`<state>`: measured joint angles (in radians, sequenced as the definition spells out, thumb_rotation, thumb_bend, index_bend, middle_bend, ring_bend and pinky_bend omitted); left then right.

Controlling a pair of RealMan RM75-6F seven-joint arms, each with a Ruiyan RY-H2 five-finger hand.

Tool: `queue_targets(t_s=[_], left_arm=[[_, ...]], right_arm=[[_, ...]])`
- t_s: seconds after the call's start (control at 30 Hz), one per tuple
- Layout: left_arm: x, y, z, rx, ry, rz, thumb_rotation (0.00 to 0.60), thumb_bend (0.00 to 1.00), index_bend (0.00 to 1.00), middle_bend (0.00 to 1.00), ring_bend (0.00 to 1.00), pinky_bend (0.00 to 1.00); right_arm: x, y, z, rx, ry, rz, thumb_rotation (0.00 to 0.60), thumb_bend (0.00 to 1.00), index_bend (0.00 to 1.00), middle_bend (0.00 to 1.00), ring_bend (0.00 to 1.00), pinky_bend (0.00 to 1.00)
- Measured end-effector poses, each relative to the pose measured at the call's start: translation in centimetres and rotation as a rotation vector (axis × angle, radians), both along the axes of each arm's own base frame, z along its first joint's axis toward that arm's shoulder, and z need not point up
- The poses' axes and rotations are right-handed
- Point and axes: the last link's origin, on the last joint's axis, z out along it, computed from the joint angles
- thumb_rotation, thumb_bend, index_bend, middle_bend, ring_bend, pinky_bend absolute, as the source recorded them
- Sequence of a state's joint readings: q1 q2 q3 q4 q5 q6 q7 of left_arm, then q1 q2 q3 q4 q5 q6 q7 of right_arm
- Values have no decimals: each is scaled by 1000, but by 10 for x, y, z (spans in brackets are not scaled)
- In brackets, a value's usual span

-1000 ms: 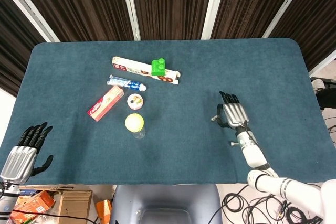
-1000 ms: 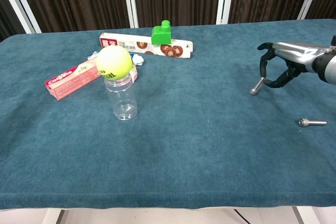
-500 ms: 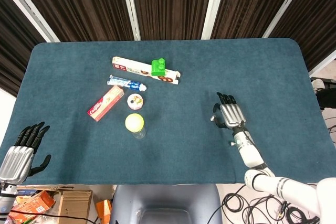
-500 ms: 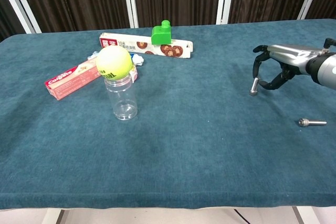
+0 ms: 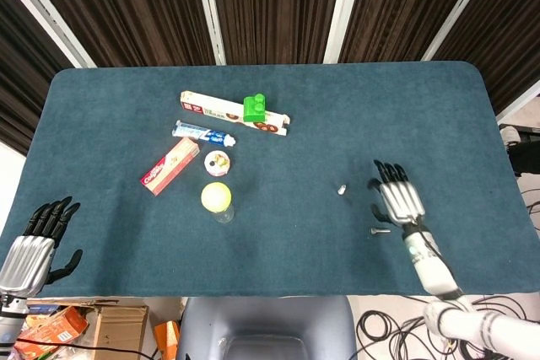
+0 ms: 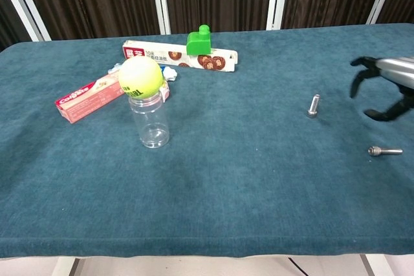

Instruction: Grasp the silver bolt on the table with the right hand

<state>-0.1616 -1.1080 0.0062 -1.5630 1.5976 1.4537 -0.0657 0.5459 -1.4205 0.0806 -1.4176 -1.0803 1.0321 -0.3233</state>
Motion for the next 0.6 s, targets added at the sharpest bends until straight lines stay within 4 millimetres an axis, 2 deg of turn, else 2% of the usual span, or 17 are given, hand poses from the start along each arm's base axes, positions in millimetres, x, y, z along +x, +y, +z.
queue_targets(t_s=[0.13,0.27,0.6], left_arm=[[0,0,1,6,-2,4,600,380,0,0,0,75],[-1,1,0,2,1,9,600,381,0,0,0,75],[-1,1,-1,-1,3,9,600,378,0,0,0,75]], right_arm=[[-16,23,7,41,51,-2,600,334,413,0,0,0],[-24,37,9,69,58,-6,600,334,432,0,0,0],[-33,43,-5,131,76,-19,600,334,453,0,0,0]])
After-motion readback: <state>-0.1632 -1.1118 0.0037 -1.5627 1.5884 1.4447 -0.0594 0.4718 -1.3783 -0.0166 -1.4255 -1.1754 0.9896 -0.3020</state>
